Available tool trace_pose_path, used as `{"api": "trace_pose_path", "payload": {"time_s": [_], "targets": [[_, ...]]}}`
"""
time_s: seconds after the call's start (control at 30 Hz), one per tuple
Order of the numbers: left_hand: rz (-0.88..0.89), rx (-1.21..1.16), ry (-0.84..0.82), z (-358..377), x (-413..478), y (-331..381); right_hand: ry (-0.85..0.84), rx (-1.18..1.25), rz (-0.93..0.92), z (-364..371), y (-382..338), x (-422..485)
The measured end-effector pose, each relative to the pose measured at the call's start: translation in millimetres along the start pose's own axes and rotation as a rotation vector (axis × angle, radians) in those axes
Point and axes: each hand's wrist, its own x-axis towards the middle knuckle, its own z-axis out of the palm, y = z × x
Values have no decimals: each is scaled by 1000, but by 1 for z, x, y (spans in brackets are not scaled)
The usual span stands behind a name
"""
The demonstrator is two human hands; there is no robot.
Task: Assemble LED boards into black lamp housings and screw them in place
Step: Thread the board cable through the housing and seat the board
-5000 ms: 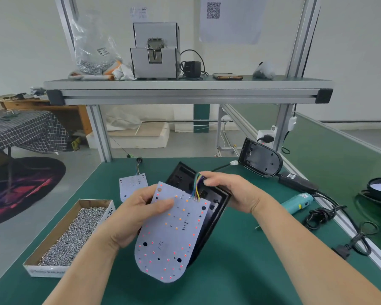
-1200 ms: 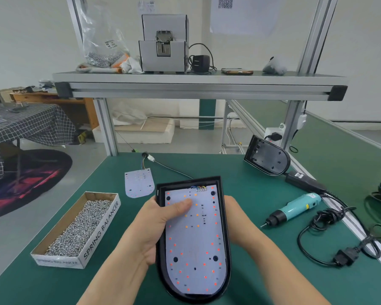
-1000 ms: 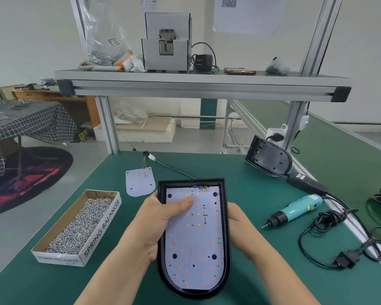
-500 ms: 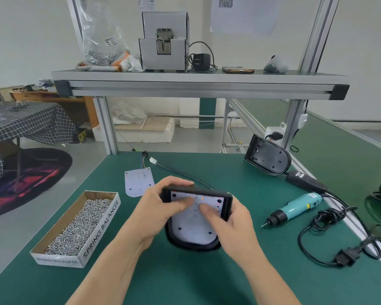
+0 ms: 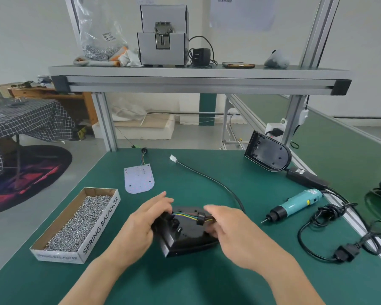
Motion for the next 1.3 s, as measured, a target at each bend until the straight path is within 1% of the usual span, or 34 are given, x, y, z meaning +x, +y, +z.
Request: {"api": "trace_pose_path", "payload": {"time_s": [0.07,0.13,0.2,0.27,0.33,0.4,0.5,0.63,0.7,0.83,0.9,1.03,1.13,1.2,1.27,1.3], "targets": [[-9,50,3,4,-10,-6,79,-36,-28,2,-5,3],[-14,133,-26,6,-19,-12,86,-19,-42,5,-11,5],[-64,190,-80,5,-28,-16,126,-94,-68,12,-12,7],[-145,133,-108,3,-34,-15,169,-135,-95,21,-13,10],[-222,-15,-80,0,-34,-3,155,-144,-120,27,-15,13],[-185,-139,-99,1,-29,19,139,-156,-148,30,-20,15],[-61,-110,-194,15,-17,46,137,-148,-147,29,-29,19],[-125,-100,-122,24,-1,54,164,12,-110,22,-34,23],[-157,-95,-118,28,1,53,157,120,-100,21,-35,26],[-204,-106,-121,31,0,47,282,442,-22,33,-41,28],[-208,-86,-154,30,-4,46,347,542,-10,42,-46,27],[-250,-120,-164,28,-15,43,440,642,-40,51,-56,23],[-287,-44,-200,28,-21,36,495,687,-90,47,-62,20],[-278,-16,-182,28,-24,33,506,674,-120,45,-64,18],[-258,-54,-151,28,-24,34,504,681,-122,43,-66,18],[-278,-82,-137,27,-23,37,506,702,-119,41,-67,18]]}}
